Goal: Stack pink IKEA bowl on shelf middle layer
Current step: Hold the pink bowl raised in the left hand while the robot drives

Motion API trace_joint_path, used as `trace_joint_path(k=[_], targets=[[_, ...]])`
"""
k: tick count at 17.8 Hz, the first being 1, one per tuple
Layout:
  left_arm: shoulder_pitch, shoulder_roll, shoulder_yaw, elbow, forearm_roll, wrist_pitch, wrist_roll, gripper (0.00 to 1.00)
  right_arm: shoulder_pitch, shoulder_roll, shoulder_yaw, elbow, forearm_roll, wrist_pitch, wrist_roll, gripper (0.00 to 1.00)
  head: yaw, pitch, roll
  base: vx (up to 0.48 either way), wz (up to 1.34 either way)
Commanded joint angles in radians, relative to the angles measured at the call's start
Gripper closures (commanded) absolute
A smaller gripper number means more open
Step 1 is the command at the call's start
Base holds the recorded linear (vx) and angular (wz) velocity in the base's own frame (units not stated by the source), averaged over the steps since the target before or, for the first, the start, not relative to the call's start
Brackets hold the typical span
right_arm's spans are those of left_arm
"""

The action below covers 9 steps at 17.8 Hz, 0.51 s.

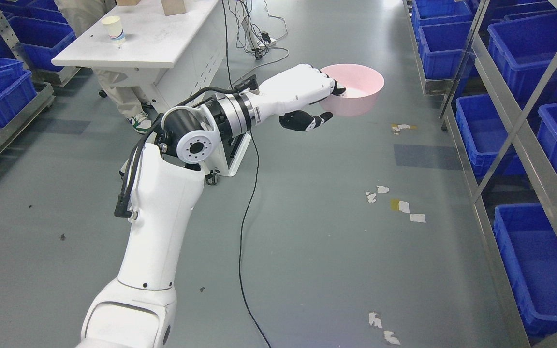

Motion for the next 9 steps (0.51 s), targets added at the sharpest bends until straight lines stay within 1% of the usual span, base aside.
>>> trace_joint_path(k=[1,9], targets=[[0.000,0.018,0.011,0.001,-0.001,0.000,-0.001,0.97,0.023,-0.018,0.000,-0.017,0.000,0.000,0.000,0.00,0.0000,0.000,0.000,0.216,-0.04],[0.002,0.018,0.015,0.001,-0.001,0.000,-0.001,0.97,0.023,-0.018,0.000,-0.017,0.000,0.000,0.000,0.00,0.0000,0.000,0.000,0.209,-0.11]])
